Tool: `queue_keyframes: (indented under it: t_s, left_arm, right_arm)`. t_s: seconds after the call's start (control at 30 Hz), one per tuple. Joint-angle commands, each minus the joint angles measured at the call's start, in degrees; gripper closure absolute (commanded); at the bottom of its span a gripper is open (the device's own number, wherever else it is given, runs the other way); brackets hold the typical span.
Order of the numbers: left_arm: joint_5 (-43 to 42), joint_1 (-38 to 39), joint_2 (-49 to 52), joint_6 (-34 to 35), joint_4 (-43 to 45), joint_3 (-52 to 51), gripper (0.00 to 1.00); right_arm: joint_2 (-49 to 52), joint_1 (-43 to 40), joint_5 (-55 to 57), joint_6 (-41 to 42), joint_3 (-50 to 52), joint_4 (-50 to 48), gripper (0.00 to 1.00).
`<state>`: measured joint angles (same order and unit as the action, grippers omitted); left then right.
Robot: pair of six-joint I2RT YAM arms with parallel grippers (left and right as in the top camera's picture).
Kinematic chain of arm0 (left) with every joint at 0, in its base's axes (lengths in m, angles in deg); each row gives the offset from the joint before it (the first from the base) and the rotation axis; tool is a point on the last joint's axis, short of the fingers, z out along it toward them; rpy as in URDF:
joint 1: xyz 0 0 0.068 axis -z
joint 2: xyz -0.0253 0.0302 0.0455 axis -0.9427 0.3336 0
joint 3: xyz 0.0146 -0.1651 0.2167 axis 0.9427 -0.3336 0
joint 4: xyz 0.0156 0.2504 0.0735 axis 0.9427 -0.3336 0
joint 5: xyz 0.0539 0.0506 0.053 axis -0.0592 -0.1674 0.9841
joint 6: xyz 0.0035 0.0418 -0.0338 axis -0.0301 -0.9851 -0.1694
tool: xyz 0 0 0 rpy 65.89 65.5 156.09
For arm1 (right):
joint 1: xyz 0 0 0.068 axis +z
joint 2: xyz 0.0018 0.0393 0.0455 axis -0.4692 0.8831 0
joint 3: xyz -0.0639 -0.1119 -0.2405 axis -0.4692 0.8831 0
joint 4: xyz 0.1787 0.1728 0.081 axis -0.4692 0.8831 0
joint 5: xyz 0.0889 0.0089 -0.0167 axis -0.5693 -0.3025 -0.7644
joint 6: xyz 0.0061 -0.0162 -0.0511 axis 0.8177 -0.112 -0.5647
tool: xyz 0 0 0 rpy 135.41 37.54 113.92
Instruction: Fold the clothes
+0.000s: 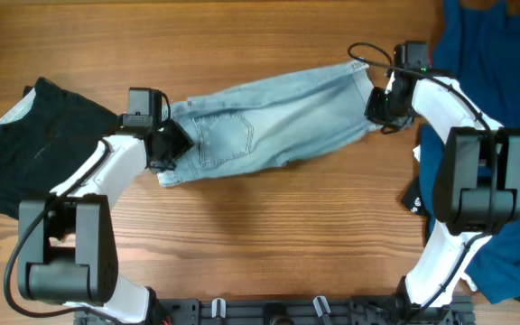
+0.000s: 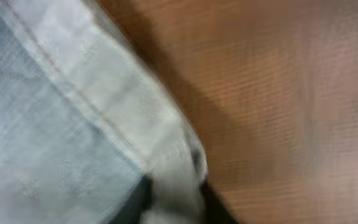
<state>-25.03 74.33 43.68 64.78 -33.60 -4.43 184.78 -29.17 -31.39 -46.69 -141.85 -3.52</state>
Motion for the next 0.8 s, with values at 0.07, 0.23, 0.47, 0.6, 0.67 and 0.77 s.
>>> queue_keyframes:
  t_s: [0.07,0.23,0.47,0.6,0.67,0.77]
  left_arm:
    - [0.35,0.15,2.58,-0.55,-13.22,-3.63,0.55]
    - [1.53,0.15,-3.54,-6.12,-13.55,-0.50,0.51]
    - [5.95,0.15,-7.87,-13.03,3.41,1.05,0.17]
    - [5.95,0.15,-3.26,-13.42,7.15,1.05,0.20]
    - [5.92,0.15,-1.16,-13.42,8.85,1.05,0.20]
    - [5.95,0.15,0.20,-13.42,12.39,1.05,0.18]
  right_arm:
    - [2.34,-0.28,15.87,15.08,1.79,18.56,0.96]
    - [0.09,-0.28,14.88,17.27,1.81,25.29,0.96]
    - [-5.57,-0.28,14.56,13.53,1.68,22.51,0.71]
    - [-5.60,-0.28,14.53,12.11,1.68,21.31,0.71]
    - [-5.60,-0.28,14.53,11.37,1.68,20.85,0.71]
    - [-5.60,-0.28,13.20,10.62,1.68,20.52,0.71]
